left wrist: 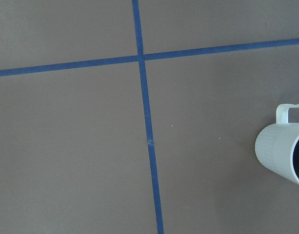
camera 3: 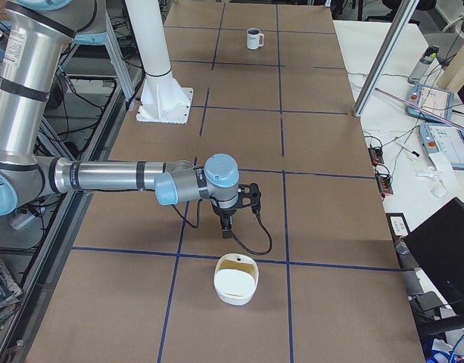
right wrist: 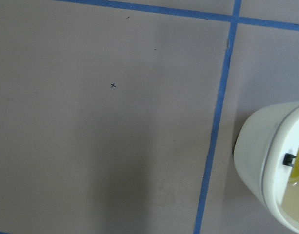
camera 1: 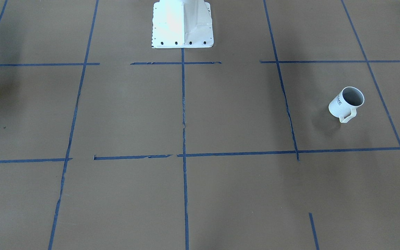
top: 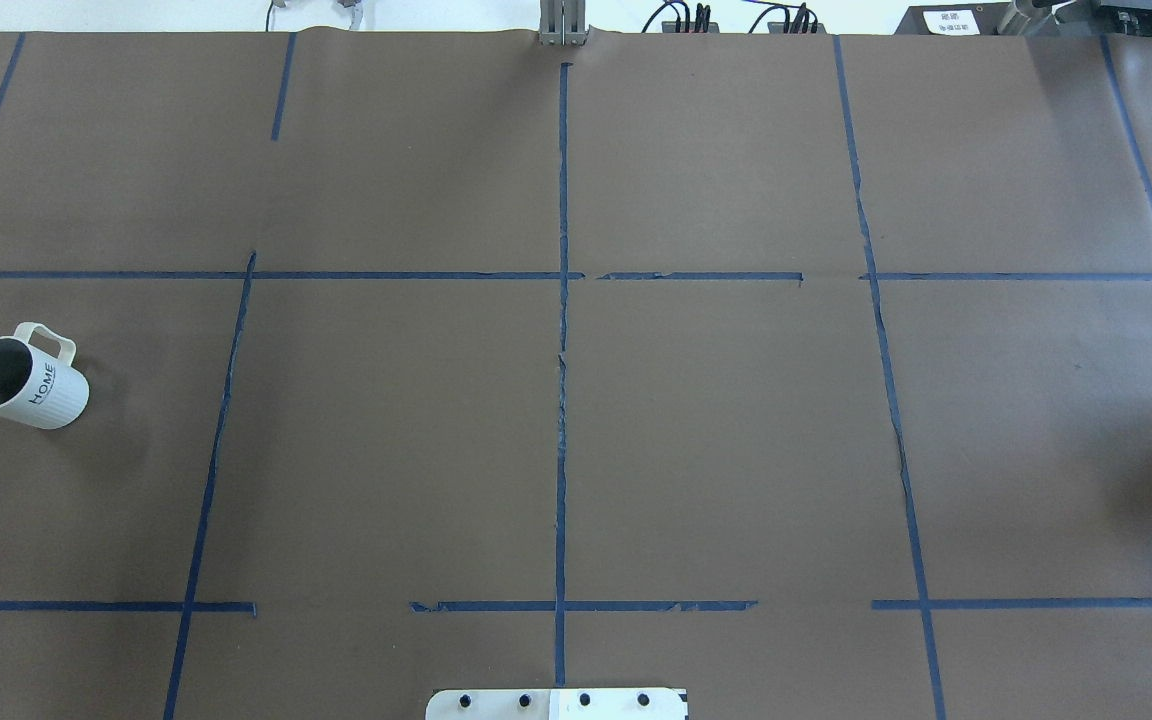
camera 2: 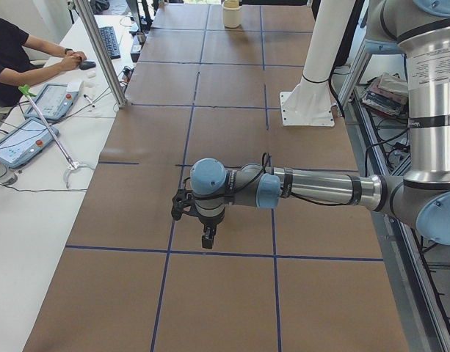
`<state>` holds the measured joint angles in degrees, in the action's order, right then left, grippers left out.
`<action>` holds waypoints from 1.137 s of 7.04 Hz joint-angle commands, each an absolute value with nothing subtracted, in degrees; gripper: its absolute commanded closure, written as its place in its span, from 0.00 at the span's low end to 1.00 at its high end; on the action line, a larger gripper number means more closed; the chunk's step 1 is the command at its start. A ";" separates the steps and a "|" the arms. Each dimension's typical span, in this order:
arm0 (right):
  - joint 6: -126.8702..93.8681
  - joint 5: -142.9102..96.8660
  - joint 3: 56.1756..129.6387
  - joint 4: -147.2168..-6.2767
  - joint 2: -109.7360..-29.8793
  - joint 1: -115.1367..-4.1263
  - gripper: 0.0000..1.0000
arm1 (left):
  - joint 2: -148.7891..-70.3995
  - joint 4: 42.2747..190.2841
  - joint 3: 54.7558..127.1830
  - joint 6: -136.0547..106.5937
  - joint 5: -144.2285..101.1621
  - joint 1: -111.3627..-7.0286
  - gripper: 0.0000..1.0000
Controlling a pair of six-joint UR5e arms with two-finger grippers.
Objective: Left arm hands cup to right arm to dump lemon
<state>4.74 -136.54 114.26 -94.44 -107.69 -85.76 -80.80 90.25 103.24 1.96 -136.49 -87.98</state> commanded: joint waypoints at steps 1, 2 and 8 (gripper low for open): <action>9.14 -136.84 114.26 -97.56 -107.31 -88.32 0.00 | -81.21 90.01 102.66 1.93 -136.49 -87.98 0.00; 9.14 -134.67 114.26 -97.47 -107.14 -88.33 0.00 | -81.30 87.74 105.01 2.28 -136.32 -88.07 0.00; 9.57 -136.14 112.24 -97.12 -106.44 -88.33 0.00 | -80.34 76.81 108.10 9.40 -138.69 -88.86 0.00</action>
